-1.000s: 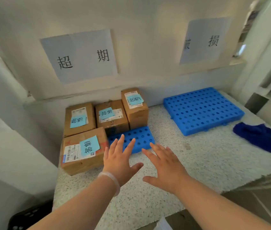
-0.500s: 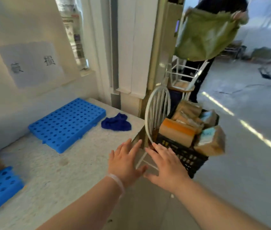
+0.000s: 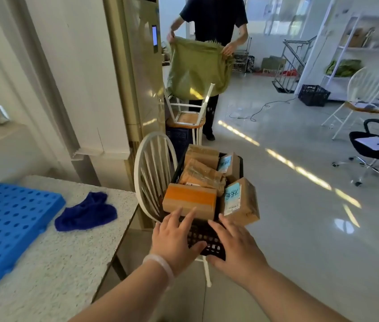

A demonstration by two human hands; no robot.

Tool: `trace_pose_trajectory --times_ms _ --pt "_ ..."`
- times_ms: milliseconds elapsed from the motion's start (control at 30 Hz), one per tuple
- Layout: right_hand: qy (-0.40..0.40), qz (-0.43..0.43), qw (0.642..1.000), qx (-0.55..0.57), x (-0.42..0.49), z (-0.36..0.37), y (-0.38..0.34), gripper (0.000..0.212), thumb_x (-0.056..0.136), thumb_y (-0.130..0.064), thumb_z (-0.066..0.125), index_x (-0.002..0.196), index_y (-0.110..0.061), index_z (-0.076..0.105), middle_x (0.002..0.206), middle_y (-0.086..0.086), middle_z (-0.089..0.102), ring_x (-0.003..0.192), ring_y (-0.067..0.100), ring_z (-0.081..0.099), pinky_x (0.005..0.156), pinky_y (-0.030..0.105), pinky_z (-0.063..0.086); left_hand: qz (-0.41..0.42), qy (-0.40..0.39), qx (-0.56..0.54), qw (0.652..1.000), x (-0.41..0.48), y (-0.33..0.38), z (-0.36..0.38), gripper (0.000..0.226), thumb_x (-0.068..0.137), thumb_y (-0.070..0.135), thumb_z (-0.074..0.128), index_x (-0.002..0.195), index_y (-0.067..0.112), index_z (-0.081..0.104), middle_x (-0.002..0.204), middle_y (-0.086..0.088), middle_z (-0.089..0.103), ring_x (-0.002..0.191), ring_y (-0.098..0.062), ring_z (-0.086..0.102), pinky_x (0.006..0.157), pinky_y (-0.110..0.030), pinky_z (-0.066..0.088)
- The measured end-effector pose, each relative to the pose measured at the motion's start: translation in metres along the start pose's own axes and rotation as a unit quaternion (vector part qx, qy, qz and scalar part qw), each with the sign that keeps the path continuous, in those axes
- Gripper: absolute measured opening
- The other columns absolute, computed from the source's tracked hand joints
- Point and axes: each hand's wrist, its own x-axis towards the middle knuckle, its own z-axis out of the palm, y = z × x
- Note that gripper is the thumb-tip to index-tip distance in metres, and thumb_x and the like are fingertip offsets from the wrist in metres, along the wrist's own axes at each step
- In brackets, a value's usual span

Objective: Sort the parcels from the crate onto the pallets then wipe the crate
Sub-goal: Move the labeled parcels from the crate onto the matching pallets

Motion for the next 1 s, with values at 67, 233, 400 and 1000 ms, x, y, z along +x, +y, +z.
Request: trace_pose_trajectory --times_ms 67,233,400,1000 --pt "0.008 0.028 1.000 0.010 0.027 -0.004 0.005 0.083 0.089 -0.059 0.055 0.153 -0.042 0.005 0.163 -0.010 -0.005 0.150 0.019 0.000 0.120 0.043 0.014 0.016 -0.010 0.004 1.000 0.030 -0.006 -0.001 0.083 0.086 0.067 0.050 0.150 0.048 0.000 0.163 0.005 0.005 0.150 -0.022 0.007 0.121 -0.051 0.011" --pt "0.022 0.090 0.995 0.033 0.096 -0.011 0.010 0.084 0.090 -0.061 0.054 0.153 -0.042 0.001 0.163 -0.012 -0.007 0.150 0.018 -0.003 0.121 0.042 0.013 0.040 -0.044 0.016 0.998 0.107 -0.031 -0.005 0.084 0.087 0.068 0.048 0.150 0.048 -0.003 0.163 0.005 0.004 0.150 -0.023 0.006 0.121 -0.052 0.012" --pt "0.024 0.140 0.989 0.048 0.152 -0.005 0.009 0.084 0.088 -0.064 0.052 0.152 -0.041 0.002 0.162 -0.011 -0.003 0.151 0.018 0.001 0.121 0.042 0.015 0.044 -0.082 0.019 0.996 0.177 -0.058 -0.011 0.084 0.087 0.065 0.050 0.151 0.049 -0.001 0.163 0.005 0.004 0.150 -0.024 0.004 0.121 -0.051 0.009" --pt "-0.065 0.345 0.929 0.113 0.211 0.008 0.154 0.107 0.083 -0.062 0.062 0.150 -0.042 -0.018 0.163 0.003 -0.014 0.149 0.038 -0.001 0.118 0.058 0.019 0.064 -0.198 -0.017 0.978 0.239 0.013 0.066 0.079 0.091 0.058 0.050 0.150 0.048 0.000 0.162 0.012 -0.003 0.150 -0.022 0.001 0.120 -0.047 0.001"
